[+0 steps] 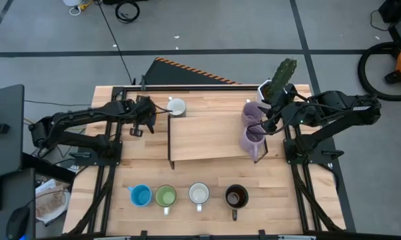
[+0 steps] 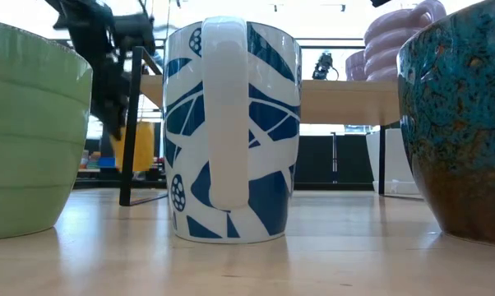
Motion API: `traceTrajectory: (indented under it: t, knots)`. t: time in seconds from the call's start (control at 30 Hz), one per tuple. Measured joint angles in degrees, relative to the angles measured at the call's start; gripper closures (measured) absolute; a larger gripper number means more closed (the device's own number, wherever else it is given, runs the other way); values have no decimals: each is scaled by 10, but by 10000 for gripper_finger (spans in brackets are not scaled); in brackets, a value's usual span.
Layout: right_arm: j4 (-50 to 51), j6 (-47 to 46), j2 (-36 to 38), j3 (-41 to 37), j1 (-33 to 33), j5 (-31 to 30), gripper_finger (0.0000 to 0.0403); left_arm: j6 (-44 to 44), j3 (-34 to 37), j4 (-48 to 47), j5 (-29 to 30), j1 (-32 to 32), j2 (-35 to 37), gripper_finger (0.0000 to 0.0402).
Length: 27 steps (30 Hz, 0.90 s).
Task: Place coffee mugs
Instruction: Put the yellow mug on the shelf
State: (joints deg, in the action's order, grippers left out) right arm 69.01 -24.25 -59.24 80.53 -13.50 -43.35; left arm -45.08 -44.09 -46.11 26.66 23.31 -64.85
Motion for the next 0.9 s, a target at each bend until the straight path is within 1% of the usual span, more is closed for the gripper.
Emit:
traceTrajectory:
  t: [0.1, 0.17, 0.37, 0.43, 0.5, 0.63, 0.73, 0.8, 0.9]
  knots:
    - [0, -2, 0, 0, 0, 0, 267, -39, -26, 6, 109, -45, 15, 377]
    - [0, -2, 0, 0, 0, 0, 267, -60, -35, 19, 156, -70, 26, 377]
    - [0, -2, 0, 0, 0, 0, 267, -114, -35, 67, 242, -140, 35, 377]
    - [0, -1, 0, 0, 0, 0, 267, -144, -35, 87, 273, -167, 34, 377]
    - [0, -1, 0, 0, 0, 0, 267, -178, -35, 114, 292, -196, 34, 377]
    - [1, 0, 0, 0, 0, 0, 267, -249, -35, 182, 307, -244, 34, 377]
    - [1, -1, 0, 0, 0, 0, 267, -278, -35, 243, 291, -272, 34, 377]
    - [1, -10, 0, 0, 0, 0, 267, -262, -40, 264, 258, -282, 33, 377]
    - [1, -16, 0, 0, 0, 13, 267, -184, -83, 231, 182, -281, 16, 377]
